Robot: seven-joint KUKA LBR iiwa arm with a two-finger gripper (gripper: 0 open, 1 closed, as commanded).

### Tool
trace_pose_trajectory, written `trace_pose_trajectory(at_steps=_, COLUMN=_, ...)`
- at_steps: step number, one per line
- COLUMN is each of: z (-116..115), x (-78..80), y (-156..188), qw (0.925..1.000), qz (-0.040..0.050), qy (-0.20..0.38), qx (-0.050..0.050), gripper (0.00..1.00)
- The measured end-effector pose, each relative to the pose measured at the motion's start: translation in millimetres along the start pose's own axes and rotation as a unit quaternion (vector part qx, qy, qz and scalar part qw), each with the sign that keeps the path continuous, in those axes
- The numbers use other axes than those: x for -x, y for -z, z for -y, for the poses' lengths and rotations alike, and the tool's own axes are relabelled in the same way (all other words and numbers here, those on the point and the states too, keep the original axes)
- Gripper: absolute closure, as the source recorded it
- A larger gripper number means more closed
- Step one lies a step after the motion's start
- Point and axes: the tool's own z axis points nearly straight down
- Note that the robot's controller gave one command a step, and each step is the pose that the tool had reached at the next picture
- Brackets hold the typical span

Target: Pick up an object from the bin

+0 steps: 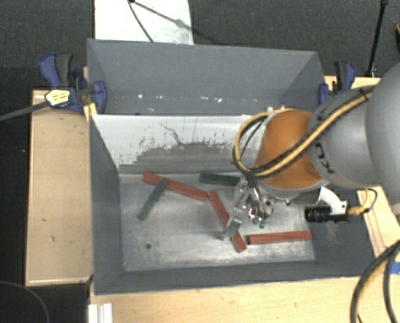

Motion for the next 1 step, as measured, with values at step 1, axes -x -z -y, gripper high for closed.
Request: trace_pose_trajectory(at_steps=1, z=-2.2, x=-0.8, y=0.6, qw=1.0000, qz=-0.0002, qy=-0.001, qx=0.002, gripper=1.00)
